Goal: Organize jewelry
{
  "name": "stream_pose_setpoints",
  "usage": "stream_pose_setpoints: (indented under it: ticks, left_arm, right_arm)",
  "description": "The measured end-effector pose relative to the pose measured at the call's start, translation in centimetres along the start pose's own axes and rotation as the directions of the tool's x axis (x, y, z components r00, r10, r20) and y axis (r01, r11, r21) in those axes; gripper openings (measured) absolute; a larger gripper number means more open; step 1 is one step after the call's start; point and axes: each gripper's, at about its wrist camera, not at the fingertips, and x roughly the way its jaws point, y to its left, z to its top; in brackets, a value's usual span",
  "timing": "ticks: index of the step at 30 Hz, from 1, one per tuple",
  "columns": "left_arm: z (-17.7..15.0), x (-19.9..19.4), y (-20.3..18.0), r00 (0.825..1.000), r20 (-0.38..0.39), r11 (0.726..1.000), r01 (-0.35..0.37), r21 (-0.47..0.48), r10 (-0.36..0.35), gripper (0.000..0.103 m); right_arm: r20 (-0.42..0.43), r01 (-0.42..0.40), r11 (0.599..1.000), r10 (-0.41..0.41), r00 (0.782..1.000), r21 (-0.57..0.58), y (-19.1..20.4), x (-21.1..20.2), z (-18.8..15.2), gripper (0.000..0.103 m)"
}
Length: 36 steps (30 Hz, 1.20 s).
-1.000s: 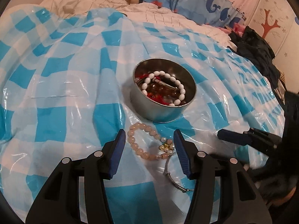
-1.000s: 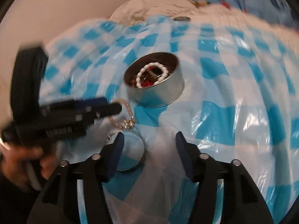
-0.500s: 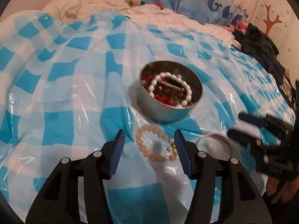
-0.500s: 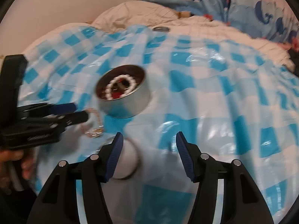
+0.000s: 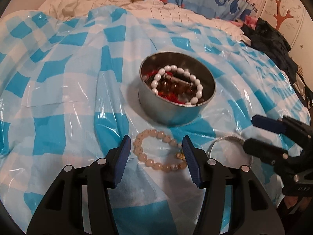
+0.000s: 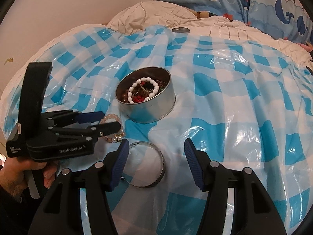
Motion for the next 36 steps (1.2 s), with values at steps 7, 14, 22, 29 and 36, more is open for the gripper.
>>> stream_pose_setpoints:
  ticks: [7,14,22,29,36]
  left_arm:
    - [-0.4,0.0,-0.3,1.0,-0.01,0.999,-0.023,0.041,0.024,0.035]
    - [-0.5,-0.1,1.1,0.999,-0.022,1.0,-0.025,0.003,0.025,0.016]
    - [-0.7,0.1,-0.2,0.998,-0.024,0.995,-0.064,0.073,0.066,0.024]
    - [-0.8,-0.1,-0.6,0.998,-0.047,0.996,-0.023,0.087,0.028,0.007]
    - [-0.8,0.0,-0.1,0.999,-0.046,0.999,-0.016,0.052,0.018,0.008]
  right_arm:
    - [-0.011,0.008,1.0,-0.008,1.0,0.016,-0.5,0.2,0.0,0.056]
    - [-0.021,0.005,1.0,-0.005,1.0,0.022,-0.6,0.5,-0.1,0.057]
    - [-0.075,-0.02,0.999,0.018,0.997,-0.031,0.5,1.5,-0.7,0.057]
    - [-0.107,0.009,0.999,-0.014,0.994,-0.052,0.6,2.4,-1.3,0.047]
    - [-0.084,0.072,0.994,-0.079,0.993,-0.087,0.5,2.2,-1.3,0.014]
